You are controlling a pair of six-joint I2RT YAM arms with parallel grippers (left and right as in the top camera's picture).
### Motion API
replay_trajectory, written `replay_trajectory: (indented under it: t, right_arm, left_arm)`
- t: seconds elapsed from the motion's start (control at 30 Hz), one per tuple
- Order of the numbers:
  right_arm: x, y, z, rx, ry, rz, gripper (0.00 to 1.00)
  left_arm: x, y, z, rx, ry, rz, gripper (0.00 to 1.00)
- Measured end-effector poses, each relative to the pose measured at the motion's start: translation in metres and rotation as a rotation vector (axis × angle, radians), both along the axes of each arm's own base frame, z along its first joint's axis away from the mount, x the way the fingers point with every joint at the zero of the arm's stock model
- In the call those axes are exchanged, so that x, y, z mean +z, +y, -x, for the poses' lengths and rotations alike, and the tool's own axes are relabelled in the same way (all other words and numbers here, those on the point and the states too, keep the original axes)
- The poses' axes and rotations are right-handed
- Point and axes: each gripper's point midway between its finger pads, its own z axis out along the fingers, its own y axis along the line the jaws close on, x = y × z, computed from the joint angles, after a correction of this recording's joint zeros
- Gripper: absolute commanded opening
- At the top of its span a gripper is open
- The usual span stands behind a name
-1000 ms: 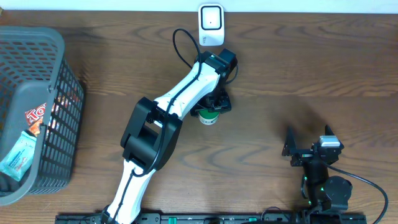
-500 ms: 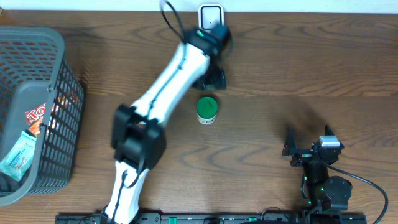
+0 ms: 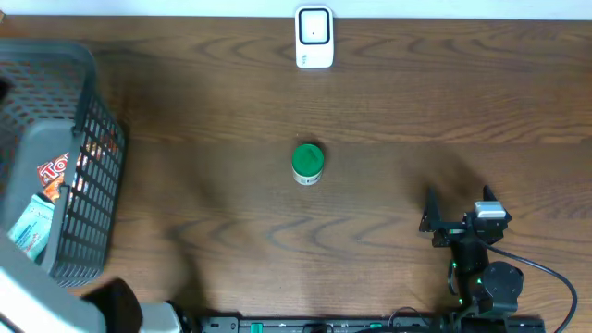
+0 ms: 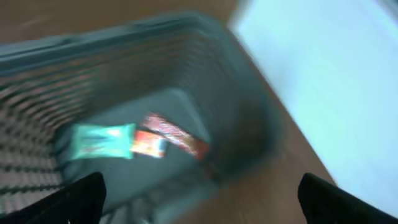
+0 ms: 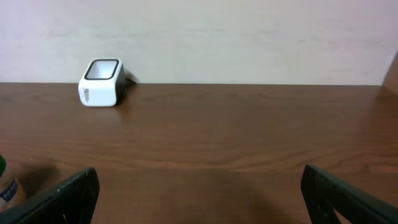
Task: Scan the item barcode
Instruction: 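Reach into the basket and grasp the orange tissue pack with left gripper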
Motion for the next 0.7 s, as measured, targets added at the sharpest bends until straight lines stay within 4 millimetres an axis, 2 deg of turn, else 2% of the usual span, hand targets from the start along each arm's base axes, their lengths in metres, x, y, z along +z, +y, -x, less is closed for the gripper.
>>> replay_trajectory:
  t: [0.03, 0.1, 0.13, 0.27, 0.37, 0.57, 0.7]
  right_arm:
    - [0.0, 0.0, 0.0, 0.0, -0.001, 0.0, 0.99]
    - [0.0, 0.0, 0.0, 0.0, 0.0, 0.0, 0.99]
    - [0.0, 0.0, 0.0, 0.0, 0.0, 0.0, 0.99]
    - [0.0, 0.0, 0.0, 0.0, 0.0, 0.0, 0.99]
    - [0.0, 0.0, 0.0, 0.0, 0.0, 0.0, 0.99]
    - [0.0, 0.0, 0.0, 0.0, 0.0, 0.0, 0.99]
    - [0.0, 0.0, 0.0, 0.0, 0.0, 0.0, 0.99]
  left_arm:
    - [-0.007, 0.008, 0.002, 0.029, 0.015, 0.019, 0.99]
    - [-0.044, 0.037, 0.004, 0.119, 0.095, 0.116, 1.0]
    - [-0.068, 0.049, 0.003, 0.149, 0.152, 0.173, 1.0]
    - [-0.145, 0.074, 0.001, 0.171, 0.328, 0.316, 0.97]
    - [-0.191, 0.076, -0.004, 0.129, 0.411, 0.373, 0.97]
    - [-0.263, 0.07, -0.012, 0.019, 0.509, 0.402, 0.99]
    - [-0.295, 0.064, -0.014, -0.047, 0.548, 0.402, 0.99]
